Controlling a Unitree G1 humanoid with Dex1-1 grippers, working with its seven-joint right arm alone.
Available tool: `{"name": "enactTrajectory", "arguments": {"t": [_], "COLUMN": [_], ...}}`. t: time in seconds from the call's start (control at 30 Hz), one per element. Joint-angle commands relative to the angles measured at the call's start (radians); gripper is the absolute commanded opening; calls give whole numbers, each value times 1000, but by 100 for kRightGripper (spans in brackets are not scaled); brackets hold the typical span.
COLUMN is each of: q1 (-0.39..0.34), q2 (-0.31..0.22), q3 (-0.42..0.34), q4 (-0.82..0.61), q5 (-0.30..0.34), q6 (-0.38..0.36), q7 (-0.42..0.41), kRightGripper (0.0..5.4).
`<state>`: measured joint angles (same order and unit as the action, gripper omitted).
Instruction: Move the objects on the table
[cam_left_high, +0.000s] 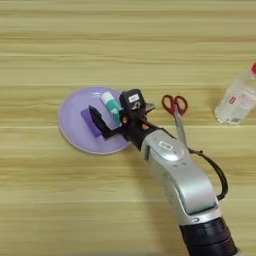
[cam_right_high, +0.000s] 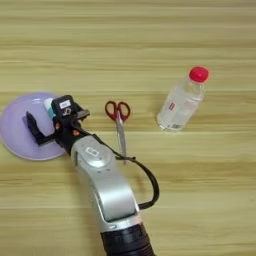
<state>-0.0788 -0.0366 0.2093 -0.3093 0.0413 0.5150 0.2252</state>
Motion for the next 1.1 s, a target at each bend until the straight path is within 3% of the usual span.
{"name": "enactTrajectory", "arguments": {"t": [0.03,0.27,0.4,0.77,1.1], "q1": [-55,-55,-36,-31,-48], "q2": [-35,-112,-125,-121,-149], "q3": [-62,-181,-232,-291,-300], "q4": [-73,-43,2,81,180], "q5": [-23,-50,-51,-34,-99], "q6": [-65,-132,-167,-209,-272], "q7": [-30,-59,-79,-95,-139], "kRightGripper": [537,537,537,537,537]}}
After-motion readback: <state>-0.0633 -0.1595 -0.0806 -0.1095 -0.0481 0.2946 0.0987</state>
